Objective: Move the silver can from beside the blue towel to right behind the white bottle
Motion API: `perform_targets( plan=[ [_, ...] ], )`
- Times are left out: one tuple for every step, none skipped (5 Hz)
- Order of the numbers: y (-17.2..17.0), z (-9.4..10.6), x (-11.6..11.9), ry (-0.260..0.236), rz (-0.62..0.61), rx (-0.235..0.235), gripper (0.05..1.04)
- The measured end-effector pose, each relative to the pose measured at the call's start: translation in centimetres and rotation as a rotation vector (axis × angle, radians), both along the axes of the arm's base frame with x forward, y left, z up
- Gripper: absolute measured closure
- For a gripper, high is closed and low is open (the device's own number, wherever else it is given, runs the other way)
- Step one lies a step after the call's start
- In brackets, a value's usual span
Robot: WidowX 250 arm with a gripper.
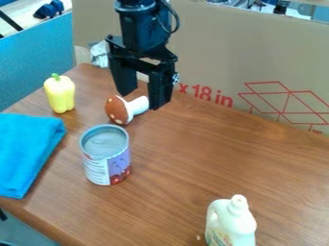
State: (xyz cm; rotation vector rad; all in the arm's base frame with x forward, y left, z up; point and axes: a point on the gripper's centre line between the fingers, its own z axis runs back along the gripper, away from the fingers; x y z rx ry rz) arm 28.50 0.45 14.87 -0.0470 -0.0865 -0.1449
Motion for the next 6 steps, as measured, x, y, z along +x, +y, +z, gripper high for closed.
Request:
perform_targets(
  plan=[
    [-0.1, -0.9, -0.2, 0.031, -0.001, -0.001, 0.081],
    [1.6, -1.0, -1.1, -0.002, -0.017, 0.078, 0.081],
    [3.2, -0.1, -2.2, -0.031, 0.029, 0.143, 0.081],
    [5.0, -0.3, -3.3, -0.001, 0.091, 0.143, 0.081],
    [6.4, -0.6, -3.0, -0.025, 0.145, 0.144, 0.081],
    [7.9, -1.8, -2.3, -0.06, 0.2, 0.145, 0.081]
  ],
)
